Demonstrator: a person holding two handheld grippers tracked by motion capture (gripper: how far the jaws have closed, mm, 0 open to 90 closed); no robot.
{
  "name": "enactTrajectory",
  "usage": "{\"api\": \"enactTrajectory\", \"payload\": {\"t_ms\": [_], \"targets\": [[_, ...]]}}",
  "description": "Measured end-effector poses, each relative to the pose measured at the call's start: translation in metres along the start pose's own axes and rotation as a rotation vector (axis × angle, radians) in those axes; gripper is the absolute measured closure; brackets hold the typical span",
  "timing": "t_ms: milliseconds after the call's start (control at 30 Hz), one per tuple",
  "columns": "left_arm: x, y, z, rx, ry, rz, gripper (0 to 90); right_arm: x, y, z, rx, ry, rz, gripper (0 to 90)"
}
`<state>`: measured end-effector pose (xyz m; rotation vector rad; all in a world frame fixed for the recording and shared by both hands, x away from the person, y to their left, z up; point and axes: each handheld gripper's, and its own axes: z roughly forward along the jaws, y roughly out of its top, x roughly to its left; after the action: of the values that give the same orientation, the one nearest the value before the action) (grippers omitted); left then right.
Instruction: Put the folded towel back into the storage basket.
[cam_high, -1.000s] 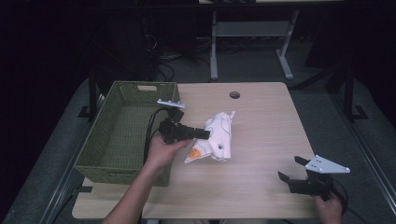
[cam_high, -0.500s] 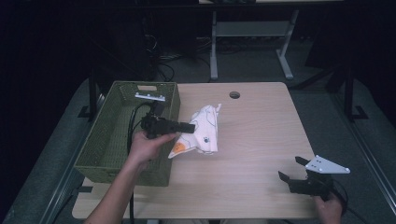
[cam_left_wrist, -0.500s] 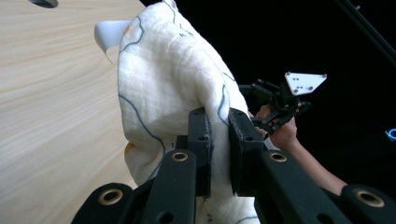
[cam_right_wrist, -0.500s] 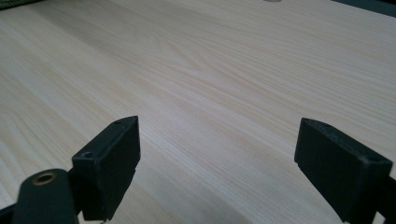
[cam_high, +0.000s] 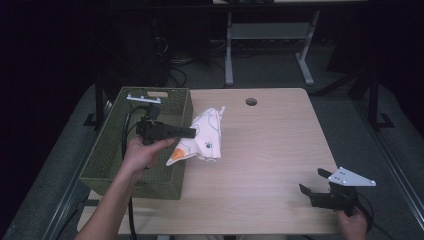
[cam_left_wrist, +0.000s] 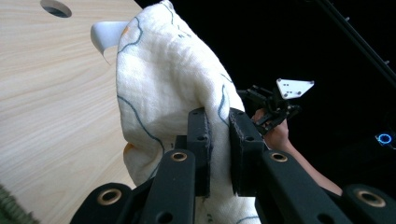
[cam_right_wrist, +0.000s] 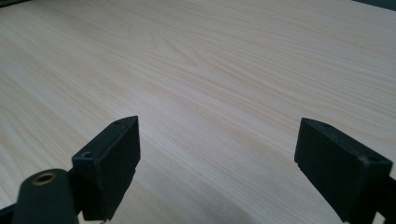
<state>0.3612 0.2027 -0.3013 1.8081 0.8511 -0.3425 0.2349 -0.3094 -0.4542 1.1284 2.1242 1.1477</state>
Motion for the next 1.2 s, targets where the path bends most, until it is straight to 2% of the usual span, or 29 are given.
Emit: {"api": "enactTrajectory", "payload": {"t_ms": [233, 667, 967, 1100, 1200], "targets": [[0.004, 0.003, -0.017, -0.006, 0.004, -0.003, 81.3, 0.0, 0.001, 0.0, -0.002, -0.014, 0.0, 13.7], [0.014, 0.0, -0.05, -0.033, 0.017, -0.018, 81.3, 0.001, 0.001, 0.003, 0.009, -0.021, 0.0, 13.7], [0.025, -0.005, -0.076, -0.056, 0.06, -0.024, 81.2, -0.001, 0.001, 0.002, 0.004, -0.03, 0.005, 13.7], [0.032, -0.009, -0.084, -0.049, 0.08, -0.02, 81.2, 0.0, 0.002, 0.001, -0.01, -0.02, 0.02, 13.7], [0.037, -0.012, -0.089, -0.054, 0.093, -0.031, 81.2, 0.001, 0.003, 0.001, -0.017, -0.01, 0.024, 13.7]]}}
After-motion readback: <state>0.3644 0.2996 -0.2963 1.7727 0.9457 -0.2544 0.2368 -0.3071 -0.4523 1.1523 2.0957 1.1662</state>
